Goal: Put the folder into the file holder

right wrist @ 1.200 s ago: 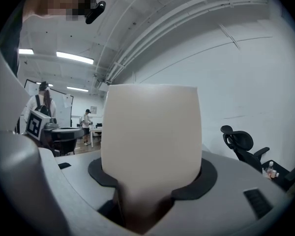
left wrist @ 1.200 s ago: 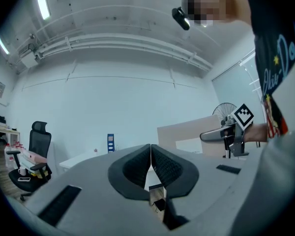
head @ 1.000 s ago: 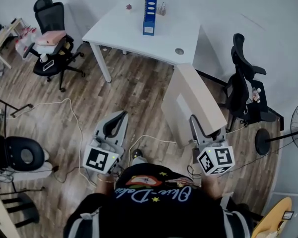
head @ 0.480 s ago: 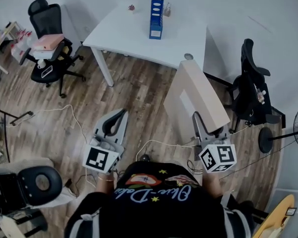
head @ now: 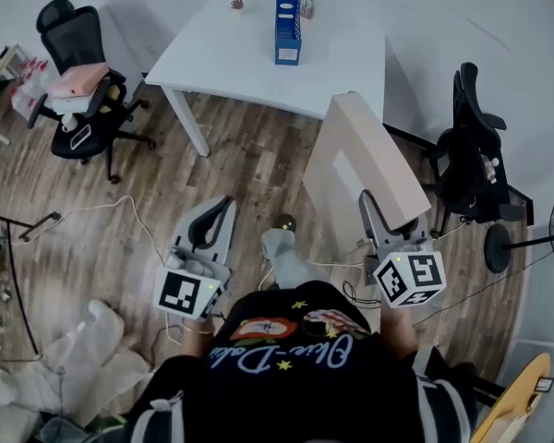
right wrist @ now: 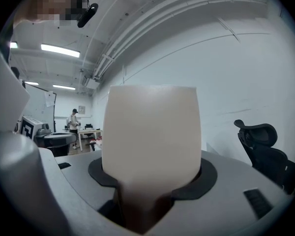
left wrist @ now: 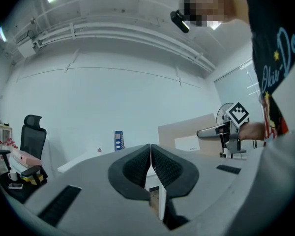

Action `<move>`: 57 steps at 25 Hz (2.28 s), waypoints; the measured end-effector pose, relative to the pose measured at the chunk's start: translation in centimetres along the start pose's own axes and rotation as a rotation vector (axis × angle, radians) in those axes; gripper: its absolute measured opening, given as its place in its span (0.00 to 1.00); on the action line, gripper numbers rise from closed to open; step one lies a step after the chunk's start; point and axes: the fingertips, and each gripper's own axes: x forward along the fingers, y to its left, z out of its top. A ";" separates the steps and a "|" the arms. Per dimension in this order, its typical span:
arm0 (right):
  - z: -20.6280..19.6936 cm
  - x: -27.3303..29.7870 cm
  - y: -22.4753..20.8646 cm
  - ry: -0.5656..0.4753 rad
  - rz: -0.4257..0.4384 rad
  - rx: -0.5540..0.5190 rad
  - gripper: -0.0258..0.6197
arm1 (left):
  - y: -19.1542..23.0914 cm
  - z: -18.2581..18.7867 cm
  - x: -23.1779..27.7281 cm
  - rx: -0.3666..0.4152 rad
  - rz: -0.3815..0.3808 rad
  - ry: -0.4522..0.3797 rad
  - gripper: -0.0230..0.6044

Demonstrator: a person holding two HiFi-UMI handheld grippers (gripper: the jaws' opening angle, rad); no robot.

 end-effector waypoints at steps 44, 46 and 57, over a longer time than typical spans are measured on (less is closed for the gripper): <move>8.0 32.2 -12.2 -0.149 -0.127 0.014 0.45 | 21.1 -2.1 31.1 0.029 -0.103 0.086 0.04; 9.8 32.3 -12.2 -0.185 -0.157 0.002 0.45 | 21.6 -2.1 32.2 0.032 -0.131 0.081 0.04; 16.4 38.5 -9.2 -0.324 -0.228 0.016 0.45 | 28.7 -1.3 40.5 0.008 -0.296 0.034 0.04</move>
